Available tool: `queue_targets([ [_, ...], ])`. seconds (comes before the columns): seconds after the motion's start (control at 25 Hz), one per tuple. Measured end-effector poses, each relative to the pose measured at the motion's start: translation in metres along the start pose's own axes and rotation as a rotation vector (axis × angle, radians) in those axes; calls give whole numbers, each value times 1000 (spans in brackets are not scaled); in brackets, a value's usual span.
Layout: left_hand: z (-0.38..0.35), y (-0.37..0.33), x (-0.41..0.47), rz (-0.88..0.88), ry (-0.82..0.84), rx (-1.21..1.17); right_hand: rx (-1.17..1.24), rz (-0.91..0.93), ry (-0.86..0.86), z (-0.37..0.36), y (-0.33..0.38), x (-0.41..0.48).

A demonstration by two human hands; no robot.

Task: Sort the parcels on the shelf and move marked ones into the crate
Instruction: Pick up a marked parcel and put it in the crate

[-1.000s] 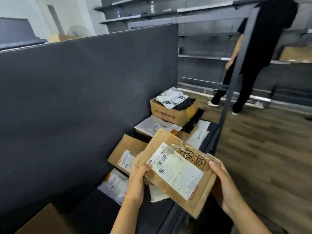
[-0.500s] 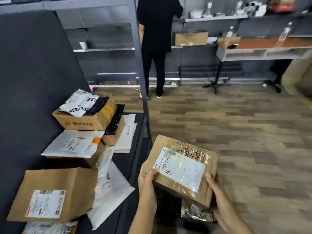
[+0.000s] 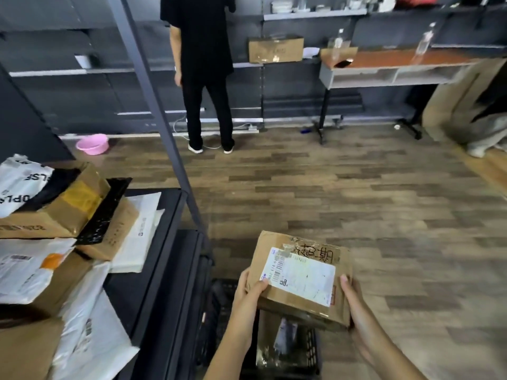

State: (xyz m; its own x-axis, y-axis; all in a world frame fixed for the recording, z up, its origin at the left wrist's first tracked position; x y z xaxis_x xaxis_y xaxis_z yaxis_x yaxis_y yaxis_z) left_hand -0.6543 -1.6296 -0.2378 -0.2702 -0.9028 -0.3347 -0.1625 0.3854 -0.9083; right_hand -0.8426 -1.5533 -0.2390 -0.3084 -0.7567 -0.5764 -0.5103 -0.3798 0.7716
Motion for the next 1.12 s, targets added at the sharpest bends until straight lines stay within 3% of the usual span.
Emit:
queue_targets([
  [0.16, -1, 29, 42, 63, 74, 95, -49, -29, -56, 22, -6, 50],
  [0.36, 27, 114, 107, 231, 107, 31, -98, -160, -136, 41, -68, 132],
  [0.48, 51, 187, 145, 284, 88, 36, -259, -167, -290, 58, -127, 202],
  [0.72, 107, 364, 221, 409, -10, 217, -346, -461, -337, 109, -292, 330],
  [0.96, 117, 463, 277, 400, -33, 427, -418, -519, -357, 142, -363, 419],
  [1.12, 114, 483, 307, 373, -32, 464, -542, -403, -359, 146, -367, 451],
])
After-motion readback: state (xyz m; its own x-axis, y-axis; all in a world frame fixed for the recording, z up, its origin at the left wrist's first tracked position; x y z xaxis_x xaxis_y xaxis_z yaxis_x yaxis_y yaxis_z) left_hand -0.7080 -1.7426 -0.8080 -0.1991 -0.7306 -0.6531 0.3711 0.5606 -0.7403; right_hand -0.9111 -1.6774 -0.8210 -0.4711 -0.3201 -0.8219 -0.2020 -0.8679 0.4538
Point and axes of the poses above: each hand's wrist, its own x-axis towards the middle knuckle, its own z-axis out of the back of the hand, y = z × x, the point moved 4 cm from there along x, towards the middle knuckle, and after that the axes turned 7 degrees about -z, right-handed, at the moved point
